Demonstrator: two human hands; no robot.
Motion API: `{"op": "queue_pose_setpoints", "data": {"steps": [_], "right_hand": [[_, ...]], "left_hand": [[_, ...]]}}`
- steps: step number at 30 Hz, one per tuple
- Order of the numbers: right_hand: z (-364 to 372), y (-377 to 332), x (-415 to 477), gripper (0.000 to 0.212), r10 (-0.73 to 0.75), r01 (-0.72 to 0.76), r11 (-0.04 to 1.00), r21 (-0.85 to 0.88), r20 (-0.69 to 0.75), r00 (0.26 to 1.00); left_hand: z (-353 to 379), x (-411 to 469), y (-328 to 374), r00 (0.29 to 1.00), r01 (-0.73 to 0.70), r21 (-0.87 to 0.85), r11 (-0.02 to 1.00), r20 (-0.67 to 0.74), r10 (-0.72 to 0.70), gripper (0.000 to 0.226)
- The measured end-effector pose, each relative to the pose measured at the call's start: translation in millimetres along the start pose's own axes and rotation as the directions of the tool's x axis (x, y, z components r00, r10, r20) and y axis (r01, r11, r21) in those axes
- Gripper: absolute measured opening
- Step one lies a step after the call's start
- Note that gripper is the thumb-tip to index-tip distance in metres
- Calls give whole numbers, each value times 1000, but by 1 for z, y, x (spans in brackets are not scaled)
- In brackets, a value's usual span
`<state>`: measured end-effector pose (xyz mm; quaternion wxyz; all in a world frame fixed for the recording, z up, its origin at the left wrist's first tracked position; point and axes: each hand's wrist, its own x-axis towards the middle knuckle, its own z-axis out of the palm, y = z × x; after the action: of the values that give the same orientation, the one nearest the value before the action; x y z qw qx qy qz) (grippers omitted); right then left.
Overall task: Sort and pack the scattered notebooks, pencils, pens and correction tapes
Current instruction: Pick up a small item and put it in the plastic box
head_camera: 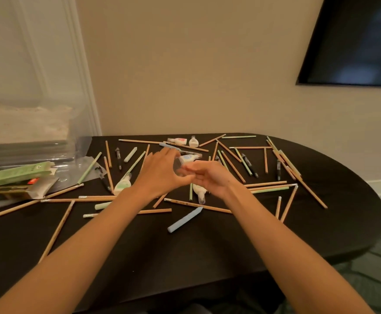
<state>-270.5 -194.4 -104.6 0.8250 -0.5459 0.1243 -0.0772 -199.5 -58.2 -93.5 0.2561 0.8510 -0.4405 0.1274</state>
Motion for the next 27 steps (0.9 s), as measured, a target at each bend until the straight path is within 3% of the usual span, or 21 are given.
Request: {"op": "queue_pose_setpoints", "data": {"steps": [6,10,16,18,21,23,27], "right_hand": [[6,6,14,11,41,-41,999,6,-29,999],[14,8,26,13,62,-60,998,22,-92,994],[23,13,46,10,113,-114,993,5,-206,972],[21,14,50,13,131,-127,991,35,-227,965],[16,15,50,21,135,-158,982,-102,-205,969],[12,16,51,23,107,-139,973,-185,-176,979],[3,17,51,16,62,-75,975,-209,-68,996]], "left_hand": [[1,-1,-13,986,82,131,988,133,-100,74],[1,7,-24,983,27,254,967,170,-72,84],[5,26,-48,990,-20,375,927,135,-33,41],[11,26,-56,988,-1,300,954,149,-46,55],[15,21,-63,956,2,19,1000,294,-7,91],[15,21,-64,953,6,-99,995,303,24,86],[14,26,-63,967,-17,-27,999,253,23,72]]}}
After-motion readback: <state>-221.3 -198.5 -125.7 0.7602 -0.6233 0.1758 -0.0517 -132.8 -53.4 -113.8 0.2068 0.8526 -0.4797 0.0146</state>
